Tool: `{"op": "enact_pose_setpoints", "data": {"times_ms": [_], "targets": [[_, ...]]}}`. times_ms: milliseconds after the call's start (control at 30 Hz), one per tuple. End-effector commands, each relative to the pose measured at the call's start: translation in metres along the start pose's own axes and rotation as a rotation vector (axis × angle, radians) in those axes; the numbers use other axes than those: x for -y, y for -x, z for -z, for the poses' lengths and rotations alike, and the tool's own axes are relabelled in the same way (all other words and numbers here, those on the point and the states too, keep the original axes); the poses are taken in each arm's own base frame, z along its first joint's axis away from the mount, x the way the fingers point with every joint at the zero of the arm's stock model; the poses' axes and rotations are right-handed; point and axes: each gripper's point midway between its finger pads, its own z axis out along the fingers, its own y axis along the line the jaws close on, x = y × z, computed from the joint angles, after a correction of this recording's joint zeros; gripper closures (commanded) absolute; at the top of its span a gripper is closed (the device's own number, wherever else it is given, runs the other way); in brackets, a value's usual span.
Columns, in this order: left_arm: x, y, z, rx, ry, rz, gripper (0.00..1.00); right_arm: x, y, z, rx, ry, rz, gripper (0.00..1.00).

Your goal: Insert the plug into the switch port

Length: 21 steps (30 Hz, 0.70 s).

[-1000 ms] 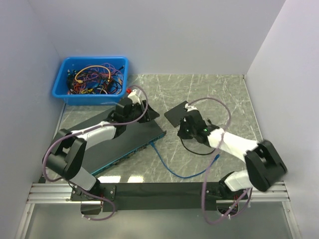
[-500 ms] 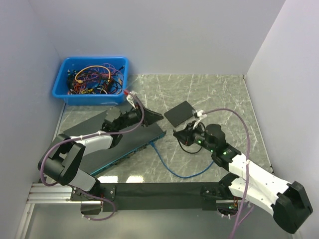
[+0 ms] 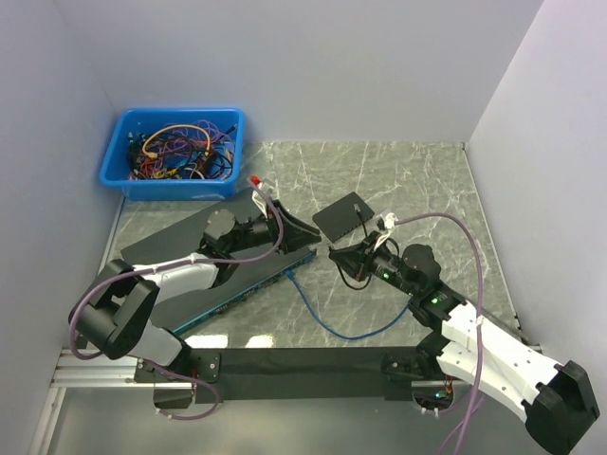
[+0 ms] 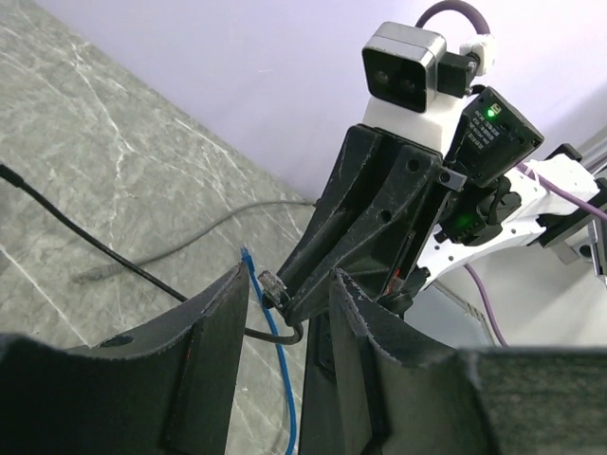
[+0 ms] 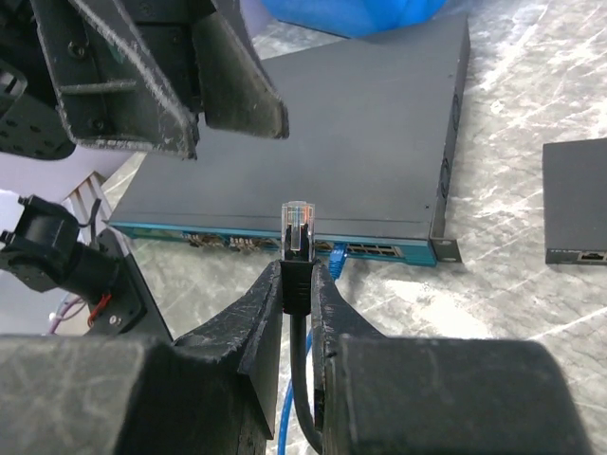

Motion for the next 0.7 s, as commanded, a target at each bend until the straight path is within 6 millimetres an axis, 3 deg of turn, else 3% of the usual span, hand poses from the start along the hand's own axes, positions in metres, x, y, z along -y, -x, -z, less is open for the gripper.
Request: {"op": "enact_pose_setpoints", "data": {"times_ms": [0, 200, 433, 667], "targets": [[0.016, 0.014, -0.004, 0.012, -0.051, -0.091, 0.55, -0.011, 0.007, 0.001, 0.043, 0.063, 0.042, 1.0], [0.028, 0.012, -0.001, 0.012, -0.09, -0.127, 0.55, -0.039, 0.01, 0.011, 0.067, 0.206, 0.084, 1.0], [0.056, 0.013, 0.011, 0.016, -0.175, -0.198, 0.55, -0.067, 0.019, 0.025, 0.091, 0.327, 0.118, 1.0], [0.079, 0.009, 0.019, 0.009, -0.27, -0.245, 0.55, -0.078, 0.027, 0.025, 0.094, 0.369, 0.122, 1.0]]}}
